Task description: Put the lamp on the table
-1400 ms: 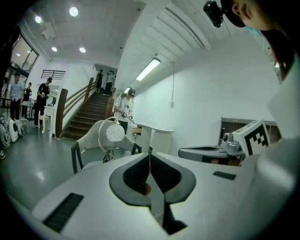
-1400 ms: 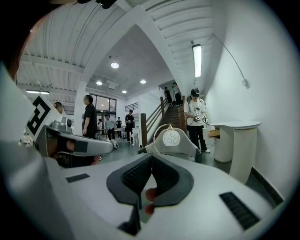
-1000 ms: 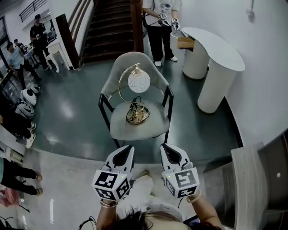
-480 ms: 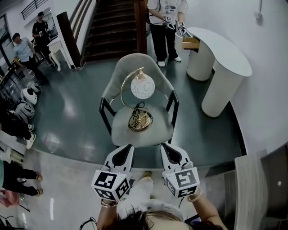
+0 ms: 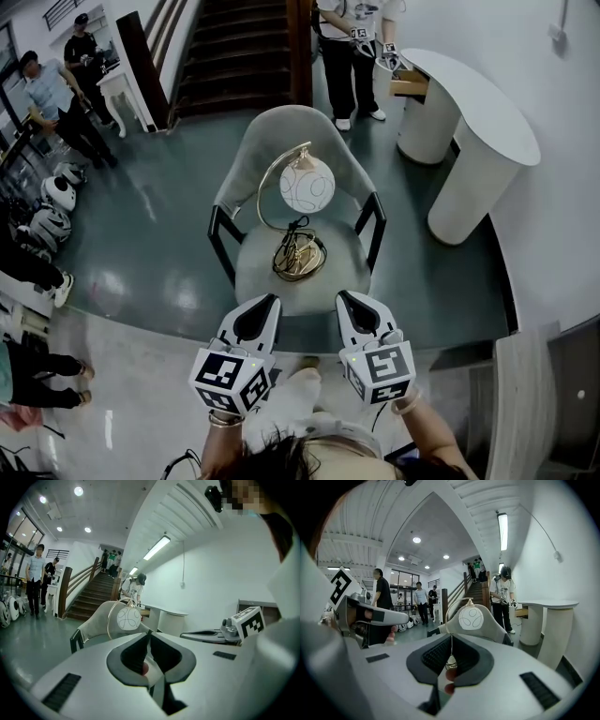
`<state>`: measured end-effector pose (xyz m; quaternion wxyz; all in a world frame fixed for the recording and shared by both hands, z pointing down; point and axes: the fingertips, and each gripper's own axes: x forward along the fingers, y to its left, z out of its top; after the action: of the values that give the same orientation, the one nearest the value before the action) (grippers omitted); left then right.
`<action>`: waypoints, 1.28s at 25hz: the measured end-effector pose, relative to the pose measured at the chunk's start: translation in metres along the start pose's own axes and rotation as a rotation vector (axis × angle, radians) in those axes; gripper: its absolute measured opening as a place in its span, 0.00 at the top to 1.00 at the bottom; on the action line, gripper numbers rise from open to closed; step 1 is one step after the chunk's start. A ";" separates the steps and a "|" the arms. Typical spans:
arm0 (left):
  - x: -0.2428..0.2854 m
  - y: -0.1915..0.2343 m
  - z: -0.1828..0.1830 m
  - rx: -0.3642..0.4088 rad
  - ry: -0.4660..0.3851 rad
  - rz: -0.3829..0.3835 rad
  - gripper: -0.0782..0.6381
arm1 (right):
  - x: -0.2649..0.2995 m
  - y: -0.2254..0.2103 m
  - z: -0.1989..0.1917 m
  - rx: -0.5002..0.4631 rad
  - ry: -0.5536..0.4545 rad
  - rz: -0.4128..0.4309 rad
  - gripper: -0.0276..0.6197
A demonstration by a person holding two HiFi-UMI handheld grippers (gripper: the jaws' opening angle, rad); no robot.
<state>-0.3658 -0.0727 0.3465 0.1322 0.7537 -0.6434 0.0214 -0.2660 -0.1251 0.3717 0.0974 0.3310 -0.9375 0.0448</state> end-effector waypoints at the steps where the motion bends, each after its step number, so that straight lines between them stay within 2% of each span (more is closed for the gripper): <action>1: 0.003 0.003 0.001 -0.002 0.000 0.000 0.87 | 0.005 -0.002 0.000 -0.002 0.000 0.001 0.92; 20: 0.061 0.066 0.017 -0.014 0.020 0.023 0.87 | 0.089 -0.032 -0.006 -0.014 0.033 -0.006 0.92; 32: 0.092 0.097 0.024 -0.011 0.033 0.042 0.84 | 0.136 -0.051 -0.023 -0.059 0.081 -0.021 0.92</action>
<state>-0.4479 -0.1797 0.3585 0.1467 0.7388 -0.6569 0.0331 -0.3337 -0.2447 0.4240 0.1453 0.3359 -0.9302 0.0292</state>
